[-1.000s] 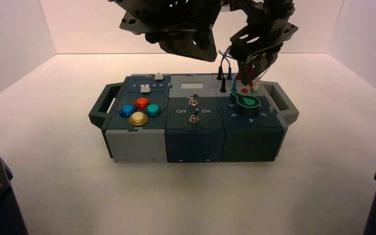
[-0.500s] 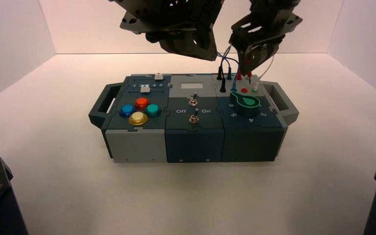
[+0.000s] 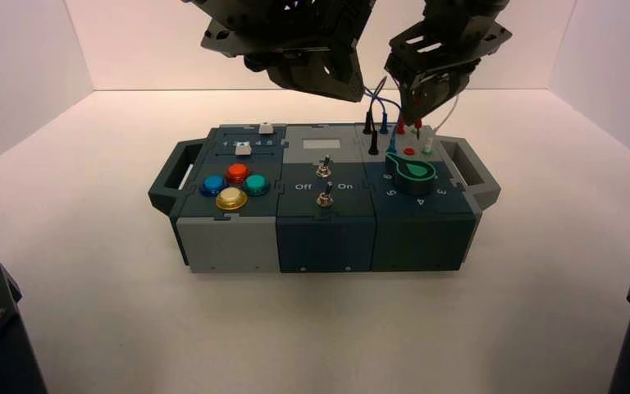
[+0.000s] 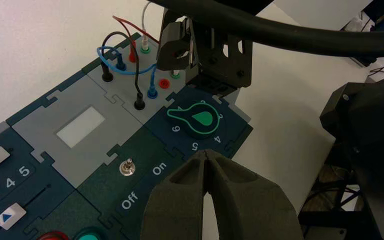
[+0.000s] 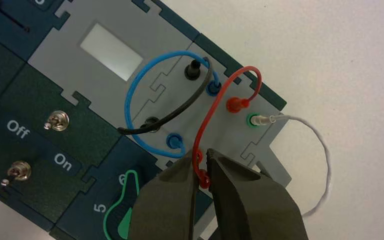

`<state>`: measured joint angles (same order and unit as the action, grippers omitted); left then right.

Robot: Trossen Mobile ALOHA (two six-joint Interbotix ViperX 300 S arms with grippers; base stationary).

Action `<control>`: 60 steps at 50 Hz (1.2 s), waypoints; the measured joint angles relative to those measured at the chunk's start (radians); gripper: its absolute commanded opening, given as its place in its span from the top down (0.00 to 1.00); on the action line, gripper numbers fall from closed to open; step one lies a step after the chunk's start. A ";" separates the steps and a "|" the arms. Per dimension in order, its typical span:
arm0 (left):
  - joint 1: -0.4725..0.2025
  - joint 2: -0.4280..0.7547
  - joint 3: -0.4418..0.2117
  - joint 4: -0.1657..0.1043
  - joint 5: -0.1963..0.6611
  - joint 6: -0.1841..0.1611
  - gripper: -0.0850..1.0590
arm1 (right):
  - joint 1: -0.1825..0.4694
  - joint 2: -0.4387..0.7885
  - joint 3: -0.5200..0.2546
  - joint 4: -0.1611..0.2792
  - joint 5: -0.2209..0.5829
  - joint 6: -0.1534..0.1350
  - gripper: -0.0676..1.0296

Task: Insert the red wire.

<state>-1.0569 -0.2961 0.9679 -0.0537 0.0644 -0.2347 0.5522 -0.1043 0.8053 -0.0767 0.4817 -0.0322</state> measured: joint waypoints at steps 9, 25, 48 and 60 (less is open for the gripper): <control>0.000 0.002 0.002 0.002 0.002 0.000 0.95 | 0.000 0.000 0.002 0.015 -0.005 0.000 0.96; 0.000 0.002 0.002 0.002 0.005 -0.011 0.95 | 0.000 0.000 0.005 0.041 -0.005 0.002 0.96; 0.000 0.002 0.002 0.002 0.012 -0.017 0.95 | 0.000 0.000 0.006 0.058 0.005 0.002 0.96; 0.000 0.002 0.002 0.002 0.012 -0.018 0.95 | 0.000 0.000 0.011 0.066 0.000 0.000 0.96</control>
<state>-1.0569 -0.2945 0.9695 -0.0522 0.0767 -0.2531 0.5522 -0.1043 0.8161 -0.0107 0.4817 -0.0322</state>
